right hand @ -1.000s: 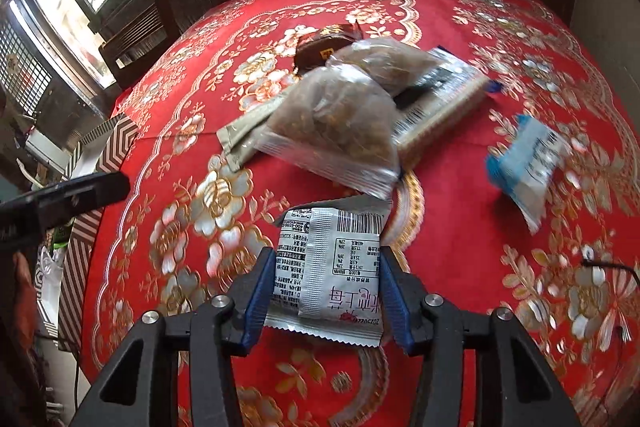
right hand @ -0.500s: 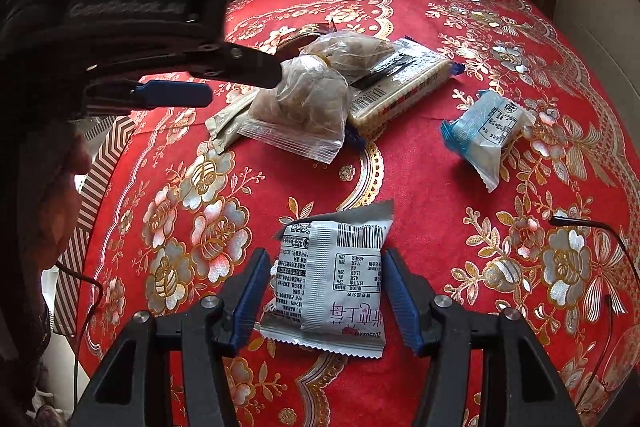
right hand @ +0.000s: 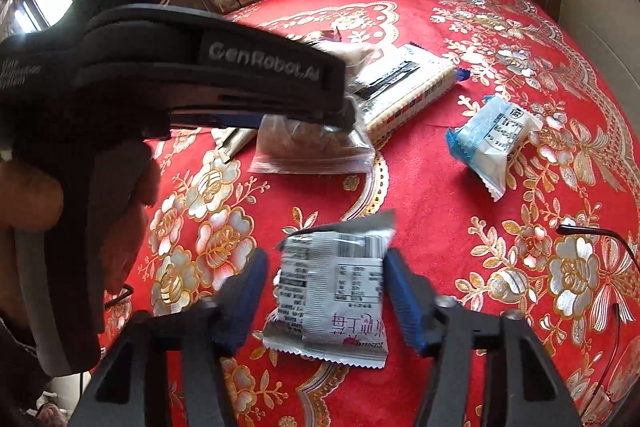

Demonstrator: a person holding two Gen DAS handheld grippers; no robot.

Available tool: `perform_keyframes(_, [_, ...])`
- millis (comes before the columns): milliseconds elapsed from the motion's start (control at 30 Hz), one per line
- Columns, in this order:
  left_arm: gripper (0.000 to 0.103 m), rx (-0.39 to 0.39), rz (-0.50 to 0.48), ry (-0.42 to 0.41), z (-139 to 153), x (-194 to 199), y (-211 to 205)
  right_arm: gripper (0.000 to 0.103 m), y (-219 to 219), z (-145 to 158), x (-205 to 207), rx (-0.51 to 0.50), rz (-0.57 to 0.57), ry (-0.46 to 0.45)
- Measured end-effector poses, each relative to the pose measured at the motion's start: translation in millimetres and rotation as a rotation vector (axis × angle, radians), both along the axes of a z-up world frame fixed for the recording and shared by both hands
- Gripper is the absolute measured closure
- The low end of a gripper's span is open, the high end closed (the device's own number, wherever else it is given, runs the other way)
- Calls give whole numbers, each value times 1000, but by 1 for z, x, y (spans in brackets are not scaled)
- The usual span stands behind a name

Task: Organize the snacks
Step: 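Grasp the white packet with the right gripper while the left grasps the clear nut bag, then carry the white packet and nut bag over the tray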

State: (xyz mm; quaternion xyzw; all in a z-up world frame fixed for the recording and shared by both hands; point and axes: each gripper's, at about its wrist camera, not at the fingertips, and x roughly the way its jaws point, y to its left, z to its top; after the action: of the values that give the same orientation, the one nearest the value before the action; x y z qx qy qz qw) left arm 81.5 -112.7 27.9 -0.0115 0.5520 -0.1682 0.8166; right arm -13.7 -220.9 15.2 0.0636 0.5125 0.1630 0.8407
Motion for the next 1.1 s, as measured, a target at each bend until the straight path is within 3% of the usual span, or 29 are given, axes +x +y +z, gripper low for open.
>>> perform_keyframes(133, [64, 18, 21, -14, 1, -8, 14, 55, 0, 0, -4, 4, 1, -16])
perform_keyframes(600, [64, 59, 170, -139, 45, -67, 101, 55, 39, 30, -17, 44, 71, -51])
perform_keyframes(1100, [64, 74, 310, -117, 54, -136, 189, 55, 131, 55, -25, 37, 235, -85])
